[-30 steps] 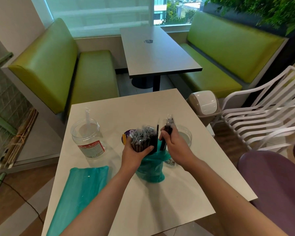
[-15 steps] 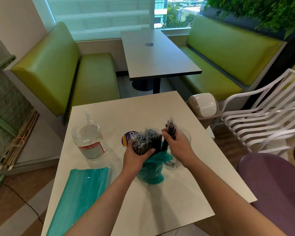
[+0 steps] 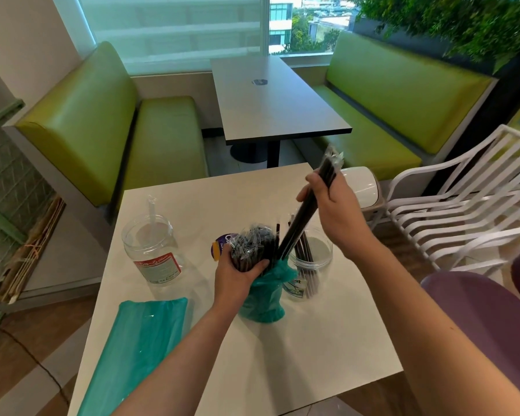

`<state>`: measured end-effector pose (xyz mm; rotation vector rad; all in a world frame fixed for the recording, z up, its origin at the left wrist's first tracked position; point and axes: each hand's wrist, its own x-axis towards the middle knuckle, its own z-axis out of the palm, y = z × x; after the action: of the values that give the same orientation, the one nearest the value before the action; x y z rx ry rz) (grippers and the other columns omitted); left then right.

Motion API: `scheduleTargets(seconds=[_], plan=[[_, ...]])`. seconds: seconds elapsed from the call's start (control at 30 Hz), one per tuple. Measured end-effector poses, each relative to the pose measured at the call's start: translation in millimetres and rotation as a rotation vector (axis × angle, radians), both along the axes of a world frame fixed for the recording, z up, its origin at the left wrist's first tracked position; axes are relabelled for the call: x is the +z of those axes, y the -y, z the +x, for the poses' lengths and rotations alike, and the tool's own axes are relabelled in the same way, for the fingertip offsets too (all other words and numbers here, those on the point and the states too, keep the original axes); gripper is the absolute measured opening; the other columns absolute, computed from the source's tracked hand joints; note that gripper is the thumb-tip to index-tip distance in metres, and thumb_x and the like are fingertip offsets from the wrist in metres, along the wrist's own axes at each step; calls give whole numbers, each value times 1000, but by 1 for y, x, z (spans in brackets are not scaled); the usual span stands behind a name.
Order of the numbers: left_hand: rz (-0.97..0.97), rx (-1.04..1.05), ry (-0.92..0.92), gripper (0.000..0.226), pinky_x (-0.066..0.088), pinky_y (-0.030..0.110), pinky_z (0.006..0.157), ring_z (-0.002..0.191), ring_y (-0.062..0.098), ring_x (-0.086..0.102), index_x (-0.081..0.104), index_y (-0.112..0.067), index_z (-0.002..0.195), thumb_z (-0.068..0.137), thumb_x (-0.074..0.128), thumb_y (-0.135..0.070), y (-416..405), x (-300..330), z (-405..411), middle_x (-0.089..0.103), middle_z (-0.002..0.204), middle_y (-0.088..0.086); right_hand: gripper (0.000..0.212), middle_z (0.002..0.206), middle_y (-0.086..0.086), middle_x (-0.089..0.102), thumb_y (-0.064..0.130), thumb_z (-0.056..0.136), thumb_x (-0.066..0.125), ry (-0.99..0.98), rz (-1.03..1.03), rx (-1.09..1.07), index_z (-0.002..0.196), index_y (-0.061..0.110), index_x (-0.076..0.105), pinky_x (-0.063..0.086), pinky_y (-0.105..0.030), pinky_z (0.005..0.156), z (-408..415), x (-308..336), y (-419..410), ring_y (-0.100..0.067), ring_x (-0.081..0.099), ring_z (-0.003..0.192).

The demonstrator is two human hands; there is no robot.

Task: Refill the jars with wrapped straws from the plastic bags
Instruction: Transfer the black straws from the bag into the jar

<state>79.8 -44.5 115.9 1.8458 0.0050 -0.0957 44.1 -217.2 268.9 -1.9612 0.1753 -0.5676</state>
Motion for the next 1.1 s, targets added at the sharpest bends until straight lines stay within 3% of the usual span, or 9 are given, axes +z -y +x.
scheduleTargets(seconds=[0.1, 0.3, 0.43, 0.57, 0.7, 0.77, 0.87, 1.0, 1.1], plan=[[10, 12, -1, 78, 43, 23, 93, 107, 10, 54, 47, -21, 132, 68, 89, -33, 0, 3, 0, 58, 117, -7, 21, 78, 3, 65, 29, 104, 38, 56, 5, -60, 105, 12, 51, 40, -7, 64, 0, 14, 8, 6, 54, 67], [12, 27, -10, 73, 43, 23, 91, 104, 10, 53, 47, -22, 129, 69, 87, -34, 0, 5, 1, 56, 115, -8, 30, 81, 9, 62, 36, 103, 36, 27, -138, -169, 106, 10, 51, 41, -24, 66, 8, 8, 21, 2, 53, 69], [-8, 22, -13, 69, 42, 22, 88, 103, 10, 53, 47, -24, 125, 69, 87, -33, 1, 4, 2, 57, 115, -8, 20, 95, -2, 52, 30, 102, 43, -138, -184, -145, 105, 12, 51, 36, -27, 66, 23, -32, 26, -3, 48, 72], [-15, 29, -16, 72, 44, 25, 91, 107, 13, 56, 48, -25, 126, 68, 88, -35, 0, 0, 5, 59, 117, -7, 26, 102, -15, 57, 31, 100, 49, -382, -171, -108, 104, 7, 58, 39, -28, 70, 37, -79, 25, -24, 59, 86], [-4, 43, -30, 81, 47, 32, 99, 114, 17, 57, 47, -21, 133, 66, 89, -38, 0, -2, 8, 60, 124, -3, 29, 113, -16, 63, 25, 95, 60, -525, -271, -72, 116, 7, 57, 46, -34, 80, 41, -107, 16, -32, 59, 102], [-7, 40, -29, 82, 46, 31, 100, 114, 15, 56, 46, -21, 134, 66, 89, -37, 0, -2, 7, 60, 125, -3, 32, 114, -13, 64, 28, 92, 63, -601, -310, -87, 116, 9, 54, 46, -35, 78, 41, -115, 11, -31, 60, 104], [-20, 33, -33, 82, 44, 26, 98, 110, 11, 53, 45, -21, 135, 67, 89, -34, -1, -1, 7, 58, 122, -6, 34, 115, -9, 61, 26, 88, 69, -570, -306, -170, 113, 10, 52, 40, -31, 75, 41, -118, 4, -29, 59, 105], [-24, 33, -44, 82, 44, 26, 98, 110, 10, 53, 46, -20, 135, 66, 89, -34, -5, -3, 8, 57, 120, -7, 52, 124, -11, 49, 19, 83, 75, -443, -174, -210, 124, 7, 46, 40, -29, 85, 41, -116, 0, -26, 53, 112], [-39, 31, -63, 85, 47, 33, 102, 113, 14, 57, 46, -22, 135, 64, 90, -37, -7, -6, 9, 60, 121, -6, 51, 129, -10, 50, 21, 88, 69, -440, -156, -220, 131, 7, 48, 40, -29, 91, 38, -118, 1, -25, 53, 116]])
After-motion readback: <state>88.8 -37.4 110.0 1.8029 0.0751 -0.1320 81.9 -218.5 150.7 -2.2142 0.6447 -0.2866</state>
